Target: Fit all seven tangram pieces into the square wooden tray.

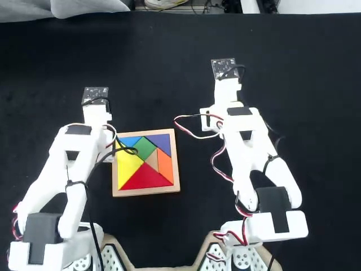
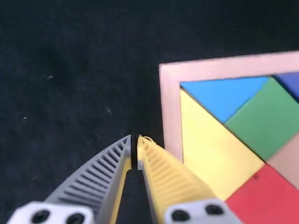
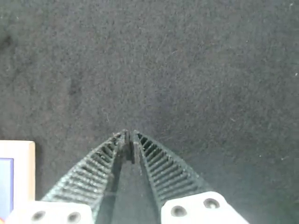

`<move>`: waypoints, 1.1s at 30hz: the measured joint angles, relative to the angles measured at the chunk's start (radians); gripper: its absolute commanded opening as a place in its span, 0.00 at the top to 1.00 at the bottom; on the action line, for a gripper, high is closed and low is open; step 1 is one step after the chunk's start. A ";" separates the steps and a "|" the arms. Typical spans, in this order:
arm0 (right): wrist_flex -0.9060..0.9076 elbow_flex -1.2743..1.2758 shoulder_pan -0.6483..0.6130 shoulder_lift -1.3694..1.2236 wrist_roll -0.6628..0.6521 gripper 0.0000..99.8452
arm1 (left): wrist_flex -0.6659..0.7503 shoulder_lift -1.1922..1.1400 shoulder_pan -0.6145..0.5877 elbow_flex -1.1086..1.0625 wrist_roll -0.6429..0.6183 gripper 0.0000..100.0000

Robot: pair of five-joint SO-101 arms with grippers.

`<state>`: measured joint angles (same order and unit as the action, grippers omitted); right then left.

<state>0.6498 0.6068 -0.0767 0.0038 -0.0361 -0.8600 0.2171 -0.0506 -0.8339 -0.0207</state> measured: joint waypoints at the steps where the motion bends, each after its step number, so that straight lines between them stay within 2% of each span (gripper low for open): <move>1: 0.003 0.000 -0.002 0.000 0.000 0.99 | 0.002 -0.008 0.000 0.000 0.000 0.97; 8: 0.005 0.000 -0.009 0.000 0.000 0.99 | 0.020 -0.150 0.058 0.069 -0.037 0.97; 14: 0.005 0.000 -0.009 0.000 0.000 0.99 | -0.038 -0.255 0.058 0.184 -0.055 0.97; 24: 0.005 0.000 -0.009 0.000 0.000 0.99 | -0.066 -0.244 0.063 0.189 -0.055 0.97; 33: 0.005 0.000 -0.009 0.000 0.000 0.99 | 0.003 -0.017 0.132 0.017 -0.057 0.97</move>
<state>0.6544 0.6068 -0.0859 0.0038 -0.0361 -0.8569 0.2002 0.0813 -0.8170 -0.0775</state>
